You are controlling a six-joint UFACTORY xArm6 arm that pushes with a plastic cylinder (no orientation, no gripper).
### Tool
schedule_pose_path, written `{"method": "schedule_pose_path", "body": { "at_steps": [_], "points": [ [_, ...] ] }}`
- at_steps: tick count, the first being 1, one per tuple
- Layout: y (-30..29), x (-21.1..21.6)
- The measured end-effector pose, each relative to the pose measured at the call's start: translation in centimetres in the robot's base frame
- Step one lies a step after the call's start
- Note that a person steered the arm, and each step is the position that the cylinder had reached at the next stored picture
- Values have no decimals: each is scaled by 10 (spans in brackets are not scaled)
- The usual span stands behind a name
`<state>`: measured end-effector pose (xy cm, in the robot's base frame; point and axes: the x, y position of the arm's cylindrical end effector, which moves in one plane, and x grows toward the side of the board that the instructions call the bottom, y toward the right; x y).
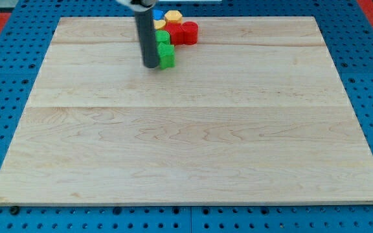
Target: Push the blue cube and the yellow hexagon right a bit
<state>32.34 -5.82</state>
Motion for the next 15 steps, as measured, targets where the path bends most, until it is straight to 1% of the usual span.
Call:
{"method": "schedule_pose_path", "body": {
  "at_steps": [1, 2, 3, 4, 5, 6, 7, 8, 9, 10, 11, 12, 13, 14, 15],
  "points": [
    [8, -27],
    [-2, -35],
    [-55, 26],
    [-107, 61],
    [-189, 34],
    [-245, 10],
    [-247, 8],
    [-246, -7],
    [-224, -77],
    [-189, -130],
    [-187, -132],
    [-141, -131],
    [-46, -131],
    [-36, -132],
    [2, -132]
  ]
}}
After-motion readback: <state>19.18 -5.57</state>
